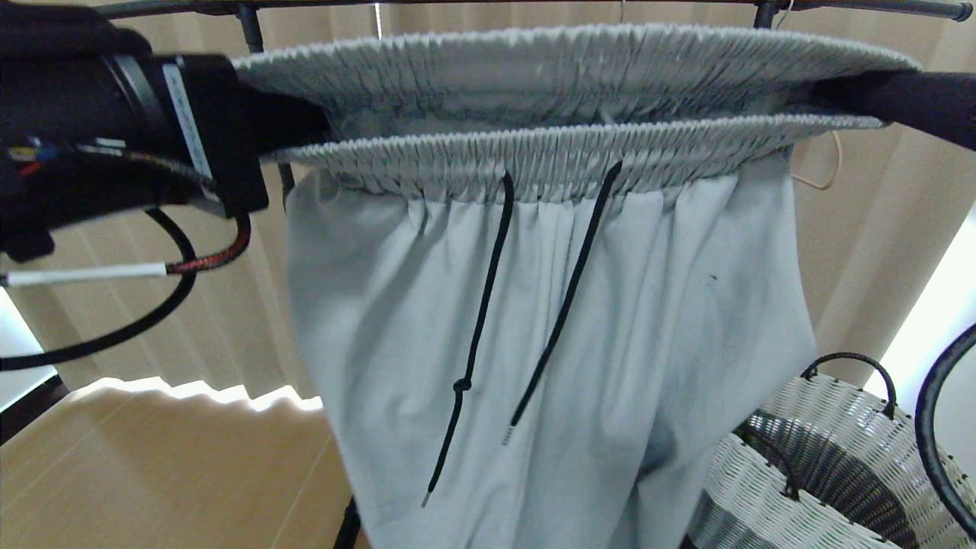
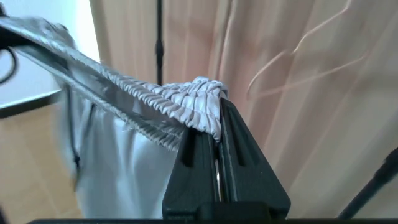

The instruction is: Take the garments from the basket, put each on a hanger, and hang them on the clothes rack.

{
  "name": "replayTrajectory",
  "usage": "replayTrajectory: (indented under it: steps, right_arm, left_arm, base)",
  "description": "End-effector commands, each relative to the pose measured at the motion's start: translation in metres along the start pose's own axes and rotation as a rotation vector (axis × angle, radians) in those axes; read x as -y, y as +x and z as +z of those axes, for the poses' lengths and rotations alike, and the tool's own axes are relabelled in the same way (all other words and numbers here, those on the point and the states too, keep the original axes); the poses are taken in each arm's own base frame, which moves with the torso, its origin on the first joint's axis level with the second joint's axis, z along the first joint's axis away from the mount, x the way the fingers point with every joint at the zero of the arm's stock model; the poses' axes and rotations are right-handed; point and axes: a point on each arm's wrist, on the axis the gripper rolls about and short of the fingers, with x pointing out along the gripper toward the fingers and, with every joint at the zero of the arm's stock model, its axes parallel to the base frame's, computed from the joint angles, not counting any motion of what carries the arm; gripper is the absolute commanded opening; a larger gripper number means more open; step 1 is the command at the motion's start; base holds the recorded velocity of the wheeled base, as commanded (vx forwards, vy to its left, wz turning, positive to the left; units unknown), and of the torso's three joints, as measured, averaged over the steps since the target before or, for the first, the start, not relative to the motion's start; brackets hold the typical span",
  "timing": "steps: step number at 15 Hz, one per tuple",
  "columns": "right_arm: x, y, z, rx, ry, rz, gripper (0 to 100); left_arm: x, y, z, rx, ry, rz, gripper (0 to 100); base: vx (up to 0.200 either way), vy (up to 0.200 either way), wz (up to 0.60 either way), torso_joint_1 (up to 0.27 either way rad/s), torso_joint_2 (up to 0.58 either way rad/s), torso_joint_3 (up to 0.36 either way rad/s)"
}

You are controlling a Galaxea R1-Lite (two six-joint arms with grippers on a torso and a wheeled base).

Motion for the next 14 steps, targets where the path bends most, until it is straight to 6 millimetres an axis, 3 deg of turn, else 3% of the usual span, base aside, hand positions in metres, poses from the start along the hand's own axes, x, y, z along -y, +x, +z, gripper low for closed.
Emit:
replayTrajectory:
  steps: [1,3,7,9,12,14]
  right_arm:
    - [0.006,0.009,0.003,-0.001,-0.001,-0.03,0]
    - [0.017,0.016,-0.008,-0.043,0.003,-0.082,0]
    - [0.025,0.019,-0.018,-0.084,0.009,-0.118,0]
    - [0.033,0.022,-0.018,-0.086,0.009,-0.158,0]
    - [0.048,0.029,-0.008,-0.059,0.007,-0.216,0]
    - [0.048,0.03,-0.012,-0.073,0.01,-0.215,0]
  left_arm:
    - [0.002,0.019,0.011,-0.005,0.006,0.006,0]
    - [0.006,0.032,-0.001,-0.074,0.019,0.006,0]
    - [0.007,0.038,-0.012,-0.174,0.035,0.009,0]
    - [0.003,0.043,-0.012,-0.168,0.031,0.024,0]
    - [0.006,0.054,0.011,-0.031,0.006,0.02,0]
    - [0.008,0.058,0.007,-0.047,0.008,0.015,0]
  base:
    - [0.0,0.0,0.0,0.0,0.0,0.0]
    - [0.0,0.0,0.0,0.0,0.0,0.0]
    - [0.0,0.0,0.0,0.0,0.0,0.0]
    - [0.0,0.0,0.0,0.0,0.0,0.0]
    - [0.0,0.0,0.0,0.0,0.0,0.0]
    - [0.0,0.0,0.0,0.0,0.0,0.0]
